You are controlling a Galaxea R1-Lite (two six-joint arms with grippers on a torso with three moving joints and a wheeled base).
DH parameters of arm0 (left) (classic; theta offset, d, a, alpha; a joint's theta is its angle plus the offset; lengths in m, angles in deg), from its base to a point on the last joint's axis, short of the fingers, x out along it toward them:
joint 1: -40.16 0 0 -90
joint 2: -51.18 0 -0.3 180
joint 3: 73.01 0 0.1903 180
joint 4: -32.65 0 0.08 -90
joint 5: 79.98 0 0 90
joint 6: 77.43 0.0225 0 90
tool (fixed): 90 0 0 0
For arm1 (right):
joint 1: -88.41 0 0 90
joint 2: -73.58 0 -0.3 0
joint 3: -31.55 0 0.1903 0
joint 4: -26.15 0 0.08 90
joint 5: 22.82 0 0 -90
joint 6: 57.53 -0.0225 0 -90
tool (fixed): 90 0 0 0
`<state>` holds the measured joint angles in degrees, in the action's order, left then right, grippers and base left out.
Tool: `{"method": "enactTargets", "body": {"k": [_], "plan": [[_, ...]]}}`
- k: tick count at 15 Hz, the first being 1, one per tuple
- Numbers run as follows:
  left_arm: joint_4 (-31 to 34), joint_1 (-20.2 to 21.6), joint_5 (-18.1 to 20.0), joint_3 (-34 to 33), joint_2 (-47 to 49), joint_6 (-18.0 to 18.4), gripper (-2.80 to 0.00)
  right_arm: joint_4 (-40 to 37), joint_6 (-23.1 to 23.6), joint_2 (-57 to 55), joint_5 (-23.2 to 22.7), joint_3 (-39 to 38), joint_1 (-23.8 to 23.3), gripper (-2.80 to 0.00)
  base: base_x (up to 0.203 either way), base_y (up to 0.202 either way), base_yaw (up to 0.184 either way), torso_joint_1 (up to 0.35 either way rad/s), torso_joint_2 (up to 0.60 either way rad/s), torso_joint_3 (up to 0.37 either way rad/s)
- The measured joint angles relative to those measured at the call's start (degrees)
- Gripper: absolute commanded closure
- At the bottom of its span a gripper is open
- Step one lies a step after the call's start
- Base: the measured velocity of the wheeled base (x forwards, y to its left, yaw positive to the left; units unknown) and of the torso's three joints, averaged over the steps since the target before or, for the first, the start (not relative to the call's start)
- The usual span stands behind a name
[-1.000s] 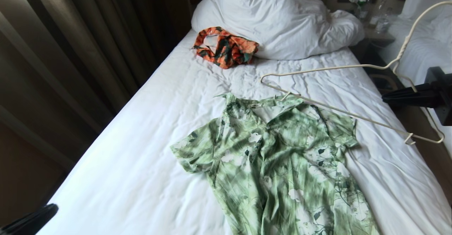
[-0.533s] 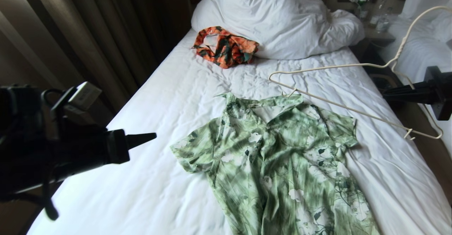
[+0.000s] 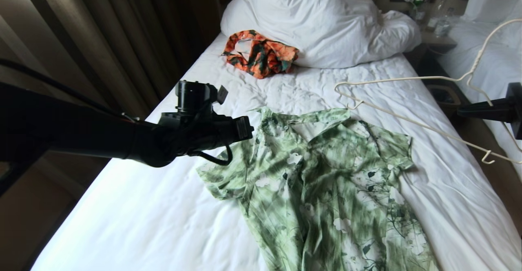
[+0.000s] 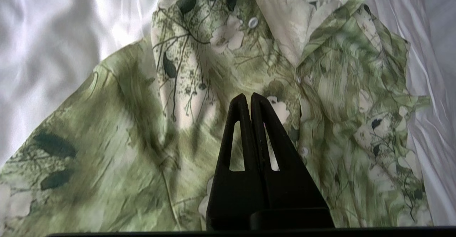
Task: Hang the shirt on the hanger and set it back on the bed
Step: Lift the shirt and hanger
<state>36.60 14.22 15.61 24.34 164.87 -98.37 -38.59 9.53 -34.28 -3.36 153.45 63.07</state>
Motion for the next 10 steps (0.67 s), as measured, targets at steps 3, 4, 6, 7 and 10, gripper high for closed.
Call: {"method": "enactTargets", "body": {"k": [3,4,6,7,10], "plan": [[3.5,-3.3,-10.6,13.4,9.0,-2.5,0.0,4.4,0.0,-1.8,0.0,-0.3,-3.9,0.0,0.0,0.0,0.0,0.0,0.0,0.0],[5.5,-4.6,-14.4,17.5,11.6,-3.2,0.0,5.2,0.0,-2.3,0.0,-0.8,-5.1,0.0,0.0,0.0,0.0,0.0,0.0,0.0],[8.9,-6.4,-19.6,23.6,15.3,-4.7,-2.8,5.6,0.0,-2.8,0.0,-1.5,-7.1,0.0,0.0,0.0,0.0,0.0,0.0,0.0],[10.6,-7.1,-21.4,26.6,16.7,-5.2,-2.8,5.6,0.0,-3.0,0.0,-1.7,-7.7,0.0,0.0,0.0,0.0,0.0,0.0,0.0],[13.6,-8.3,-28.2,35.1,20.6,-5.5,-2.8,5.9,0.0,-2.8,0.0,-3.3,-8.4,0.0,0.0,0.0,0.0,0.0,0.0,0.0]]}}
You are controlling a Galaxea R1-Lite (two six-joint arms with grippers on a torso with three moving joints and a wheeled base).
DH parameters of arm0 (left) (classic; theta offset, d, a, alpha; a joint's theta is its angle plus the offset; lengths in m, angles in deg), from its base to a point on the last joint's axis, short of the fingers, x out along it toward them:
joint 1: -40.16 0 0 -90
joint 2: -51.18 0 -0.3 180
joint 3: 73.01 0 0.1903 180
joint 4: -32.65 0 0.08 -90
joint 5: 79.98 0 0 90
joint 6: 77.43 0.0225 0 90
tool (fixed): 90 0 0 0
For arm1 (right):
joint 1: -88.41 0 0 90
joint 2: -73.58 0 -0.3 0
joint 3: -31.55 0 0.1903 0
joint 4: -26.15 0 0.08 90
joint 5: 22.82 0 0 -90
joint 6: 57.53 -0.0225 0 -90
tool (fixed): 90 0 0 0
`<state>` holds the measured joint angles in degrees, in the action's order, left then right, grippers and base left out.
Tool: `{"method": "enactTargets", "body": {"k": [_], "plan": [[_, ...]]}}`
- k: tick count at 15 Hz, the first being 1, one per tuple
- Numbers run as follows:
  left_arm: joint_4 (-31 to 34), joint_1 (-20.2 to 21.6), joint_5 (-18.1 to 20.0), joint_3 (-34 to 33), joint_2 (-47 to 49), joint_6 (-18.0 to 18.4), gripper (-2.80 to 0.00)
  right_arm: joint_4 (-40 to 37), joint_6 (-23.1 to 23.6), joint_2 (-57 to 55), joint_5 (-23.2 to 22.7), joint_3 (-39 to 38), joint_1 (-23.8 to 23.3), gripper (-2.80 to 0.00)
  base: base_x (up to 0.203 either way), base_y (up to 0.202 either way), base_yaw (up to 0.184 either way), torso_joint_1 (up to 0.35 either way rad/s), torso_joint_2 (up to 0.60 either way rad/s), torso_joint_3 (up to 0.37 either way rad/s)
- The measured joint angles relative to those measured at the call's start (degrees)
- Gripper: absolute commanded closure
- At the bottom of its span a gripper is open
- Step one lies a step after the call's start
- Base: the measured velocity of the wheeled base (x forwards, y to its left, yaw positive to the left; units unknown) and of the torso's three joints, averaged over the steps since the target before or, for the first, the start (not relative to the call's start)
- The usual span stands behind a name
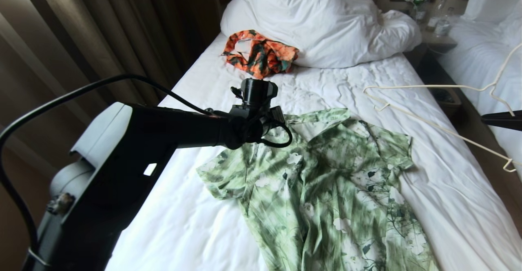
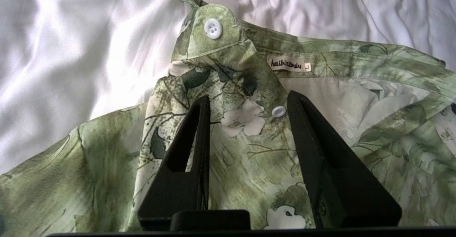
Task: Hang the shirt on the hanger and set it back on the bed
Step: Lift the shirt and hanger
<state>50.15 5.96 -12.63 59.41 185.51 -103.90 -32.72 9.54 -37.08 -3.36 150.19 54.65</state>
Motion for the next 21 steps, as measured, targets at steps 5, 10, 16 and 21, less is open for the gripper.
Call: {"method": "enactTargets", "body": {"k": [5,10,16,21], "plan": [[-3.6,-2.9,-4.7,2.7,3.9,1.7,-2.8,2.4,0.1,2.2,0.0,-5.3,-0.4,0.0,0.0,0.0,0.0,0.0,0.0,0.0],[-18.1,-3.7,-9.2,2.8,9.4,14.5,-2.8,2.5,0.3,4.9,-0.1,-8.7,-1.6,0.0,0.0,0.0,0.0,0.0,0.0,0.0],[-32.3,-2.0,-12.3,3.1,15.5,30.1,-2.8,3.0,0.8,5.7,-0.1,-10.2,-3.1,0.0,0.0,0.0,0.0,0.0,0.0,0.0],[-32.3,-1.8,-12.4,3.2,16.6,30.3,-2.8,5.2,0.8,5.6,-0.1,-11.7,-3.2,0.0,0.0,0.0,0.0,0.0,0.0,0.0]]}}
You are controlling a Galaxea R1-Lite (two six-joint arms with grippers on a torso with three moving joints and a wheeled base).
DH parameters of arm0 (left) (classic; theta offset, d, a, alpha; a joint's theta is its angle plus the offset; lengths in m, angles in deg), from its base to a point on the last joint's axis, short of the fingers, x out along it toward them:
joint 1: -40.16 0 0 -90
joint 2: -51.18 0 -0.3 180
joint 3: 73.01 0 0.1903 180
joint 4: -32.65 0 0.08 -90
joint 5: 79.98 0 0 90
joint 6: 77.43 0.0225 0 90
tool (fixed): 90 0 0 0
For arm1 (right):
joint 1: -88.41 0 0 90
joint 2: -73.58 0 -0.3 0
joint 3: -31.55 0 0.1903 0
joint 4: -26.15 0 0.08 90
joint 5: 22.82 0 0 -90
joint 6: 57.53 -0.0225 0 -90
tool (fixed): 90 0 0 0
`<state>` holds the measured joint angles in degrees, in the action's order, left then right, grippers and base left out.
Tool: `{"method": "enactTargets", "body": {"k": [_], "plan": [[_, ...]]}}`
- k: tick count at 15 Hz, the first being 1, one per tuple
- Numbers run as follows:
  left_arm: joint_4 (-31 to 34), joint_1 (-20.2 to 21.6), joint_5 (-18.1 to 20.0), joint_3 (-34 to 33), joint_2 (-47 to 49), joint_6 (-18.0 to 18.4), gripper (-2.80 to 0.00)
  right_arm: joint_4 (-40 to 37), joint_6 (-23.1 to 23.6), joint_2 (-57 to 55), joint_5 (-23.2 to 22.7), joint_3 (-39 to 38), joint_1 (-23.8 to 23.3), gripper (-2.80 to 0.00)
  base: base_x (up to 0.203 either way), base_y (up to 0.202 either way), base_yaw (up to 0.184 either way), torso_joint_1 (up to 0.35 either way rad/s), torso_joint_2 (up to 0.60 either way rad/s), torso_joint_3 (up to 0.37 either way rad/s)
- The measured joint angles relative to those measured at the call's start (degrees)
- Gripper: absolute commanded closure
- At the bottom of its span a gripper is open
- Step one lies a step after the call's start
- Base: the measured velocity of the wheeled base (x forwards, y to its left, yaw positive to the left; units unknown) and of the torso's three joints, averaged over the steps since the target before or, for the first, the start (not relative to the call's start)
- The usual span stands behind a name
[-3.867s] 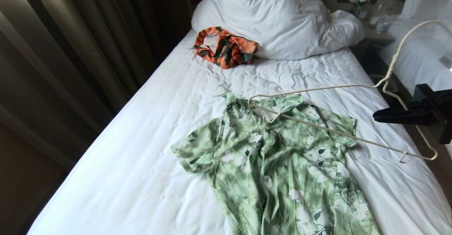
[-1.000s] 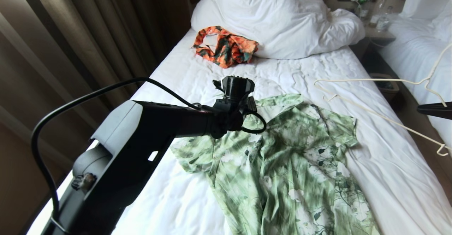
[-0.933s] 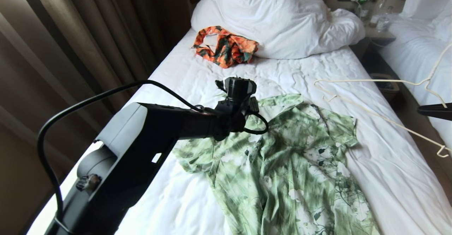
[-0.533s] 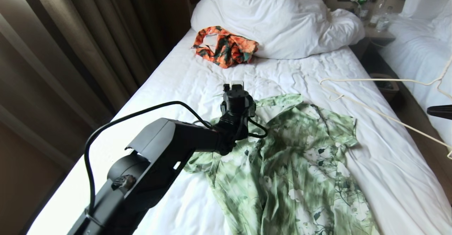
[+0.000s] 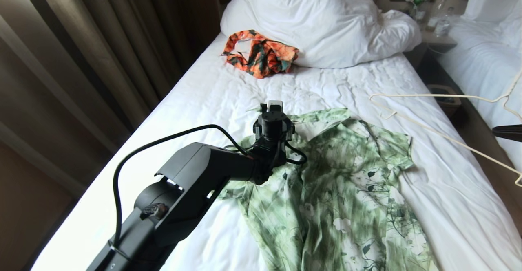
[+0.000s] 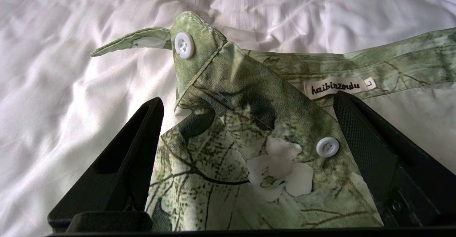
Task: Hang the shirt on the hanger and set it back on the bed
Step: Lift the shirt and hanger
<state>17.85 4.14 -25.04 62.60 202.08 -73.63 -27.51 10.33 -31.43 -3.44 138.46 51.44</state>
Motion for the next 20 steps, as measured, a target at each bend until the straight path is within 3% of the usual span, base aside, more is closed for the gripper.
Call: {"method": "enactTargets", "body": {"k": [1,14,17,20], "plan": [[-0.1,0.2,0.1,0.0,0.1,0.0,0.0,0.0,0.0,0.0,0.0,-0.1,0.0,0.0,0.0,0.0,0.0,0.0,0.0,0.0],[-0.2,1.9,1.0,0.3,-0.4,-1.1,0.0,0.1,0.0,-0.1,0.0,-0.1,0.7,0.0,0.0,0.0,0.0,0.0,0.0,0.0],[2.9,1.4,0.9,-0.5,-3.5,-5.6,0.0,-0.1,-0.2,-0.1,0.0,-0.4,2.7,0.0,0.0,0.0,0.0,0.0,0.0,0.0],[13.6,0.4,1.3,-0.9,-8.7,-14.9,0.0,-0.1,-0.3,-0.2,0.6,-0.7,6.1,0.0,0.0,0.0,0.0,0.0,0.0,0.0]]}}
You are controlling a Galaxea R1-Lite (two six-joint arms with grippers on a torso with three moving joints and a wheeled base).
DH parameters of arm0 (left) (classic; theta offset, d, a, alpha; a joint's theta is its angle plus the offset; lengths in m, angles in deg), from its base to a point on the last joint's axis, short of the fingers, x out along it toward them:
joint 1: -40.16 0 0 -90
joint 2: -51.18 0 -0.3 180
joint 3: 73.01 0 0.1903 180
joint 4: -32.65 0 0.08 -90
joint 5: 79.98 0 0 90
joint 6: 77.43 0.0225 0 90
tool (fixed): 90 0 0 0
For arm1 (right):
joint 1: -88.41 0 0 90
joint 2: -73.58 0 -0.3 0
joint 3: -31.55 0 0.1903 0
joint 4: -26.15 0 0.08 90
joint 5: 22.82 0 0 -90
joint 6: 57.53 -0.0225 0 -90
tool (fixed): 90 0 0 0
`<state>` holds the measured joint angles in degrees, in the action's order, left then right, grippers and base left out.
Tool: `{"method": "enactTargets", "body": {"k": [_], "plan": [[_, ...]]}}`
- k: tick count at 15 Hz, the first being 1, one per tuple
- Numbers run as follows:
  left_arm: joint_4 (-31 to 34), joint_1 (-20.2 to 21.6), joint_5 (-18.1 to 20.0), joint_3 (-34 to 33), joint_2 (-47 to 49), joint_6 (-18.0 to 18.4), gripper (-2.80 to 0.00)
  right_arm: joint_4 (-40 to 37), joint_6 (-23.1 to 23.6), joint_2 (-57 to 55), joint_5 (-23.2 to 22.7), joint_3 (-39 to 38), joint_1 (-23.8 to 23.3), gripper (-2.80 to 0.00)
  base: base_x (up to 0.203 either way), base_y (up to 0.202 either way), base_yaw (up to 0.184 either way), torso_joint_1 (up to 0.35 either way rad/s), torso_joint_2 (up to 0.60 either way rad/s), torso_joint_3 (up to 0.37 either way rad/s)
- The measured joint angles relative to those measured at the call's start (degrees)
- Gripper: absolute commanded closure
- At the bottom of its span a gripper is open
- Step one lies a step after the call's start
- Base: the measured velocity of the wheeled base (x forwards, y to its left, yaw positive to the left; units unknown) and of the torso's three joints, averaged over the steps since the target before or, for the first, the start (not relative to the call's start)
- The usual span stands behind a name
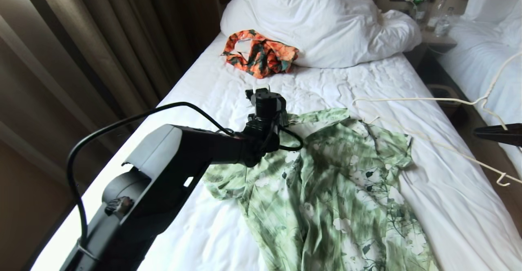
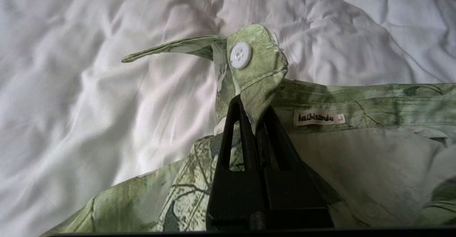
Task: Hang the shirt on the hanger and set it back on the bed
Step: Lift the shirt and hanger
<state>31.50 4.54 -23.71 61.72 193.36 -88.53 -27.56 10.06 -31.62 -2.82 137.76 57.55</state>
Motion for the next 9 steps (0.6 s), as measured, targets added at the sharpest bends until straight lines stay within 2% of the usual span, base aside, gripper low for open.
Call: {"method": "enactTargets", "body": {"k": [2,3,9], "plan": [[8.3,-0.9,0.9,-0.3,-3.6,-7.4,0.0,0.0,-0.2,-0.5,0.9,0.0,3.0,0.0,0.0,0.0,0.0,0.0,0.0,0.0],[10.7,-1.3,1.0,-1.0,-5.1,-9.6,0.0,0.1,-0.3,-1.1,1.5,0.2,4.5,0.0,0.0,0.0,0.0,0.0,0.0,0.0],[11.2,-6.4,1.1,-8.4,-12.6,-12.9,0.0,0.3,-0.4,-5.8,3.0,4.6,11.1,0.0,0.0,0.0,0.0,0.0,0.0,0.0]]}}
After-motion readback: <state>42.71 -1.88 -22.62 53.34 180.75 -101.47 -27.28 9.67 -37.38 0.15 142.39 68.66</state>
